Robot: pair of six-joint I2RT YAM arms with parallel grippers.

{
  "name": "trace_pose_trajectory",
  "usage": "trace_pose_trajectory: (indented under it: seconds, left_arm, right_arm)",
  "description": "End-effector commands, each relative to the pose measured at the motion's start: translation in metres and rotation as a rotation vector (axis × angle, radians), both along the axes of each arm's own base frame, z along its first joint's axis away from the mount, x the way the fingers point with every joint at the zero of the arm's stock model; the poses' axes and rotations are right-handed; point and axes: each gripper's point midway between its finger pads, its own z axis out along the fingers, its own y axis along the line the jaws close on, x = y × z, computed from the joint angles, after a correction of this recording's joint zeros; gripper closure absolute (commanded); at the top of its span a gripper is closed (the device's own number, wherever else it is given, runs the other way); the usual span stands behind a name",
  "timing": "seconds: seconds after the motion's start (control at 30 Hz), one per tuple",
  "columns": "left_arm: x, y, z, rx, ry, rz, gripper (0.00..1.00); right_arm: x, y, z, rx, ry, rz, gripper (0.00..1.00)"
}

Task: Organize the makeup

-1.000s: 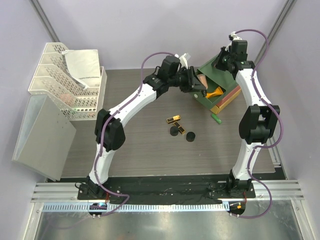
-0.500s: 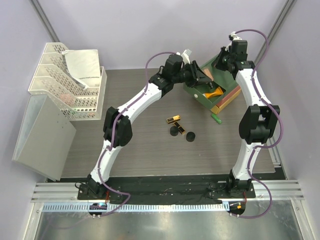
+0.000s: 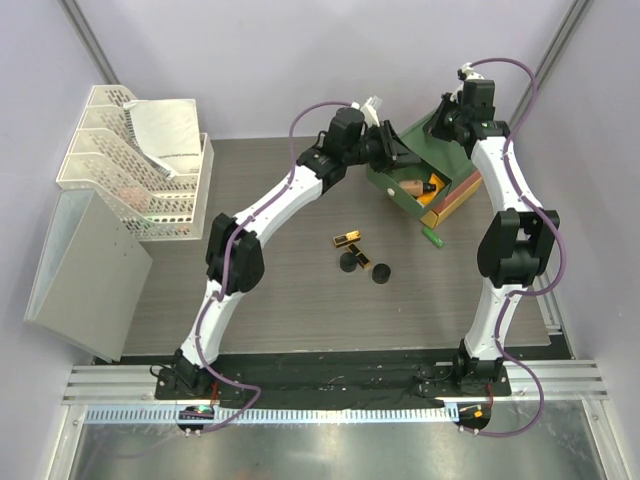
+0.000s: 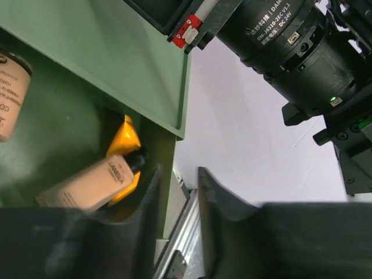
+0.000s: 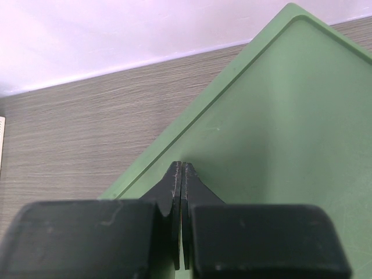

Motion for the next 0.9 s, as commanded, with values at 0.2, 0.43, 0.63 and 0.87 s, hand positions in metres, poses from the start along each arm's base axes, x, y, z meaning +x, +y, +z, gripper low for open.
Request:
trace_pose_trajectory:
  seconds: [0.2, 0.43, 0.63, 0.87]
  left_arm:
    - [-0.038, 0.051, 0.002, 0.153, -0.090, -0.073, 1.00]
    - [-0.067, 0.071, -0.058, 0.207, 0.046, -0.086, 1.00]
    - [-0.056, 0.056, -0.064, 0.177, 0.063, -0.105, 1.00]
    - [-0.017, 0.017, -0.037, 0.052, 0.055, -0.082, 1.00]
  right_arm:
    - [-0.094, -0.010, -0.165, -0.086, 0.623, -0.002, 0.99]
    - [-0.092, -0.010, -0.165, -0.087, 0.623, -0.003, 0.99]
    - [-0.094, -0.010, -0.168, -0.088, 0.631, 0.000, 0.99]
    - [-0.095, -0.010, -0.169, -0.086, 0.634, 0.000, 0.99]
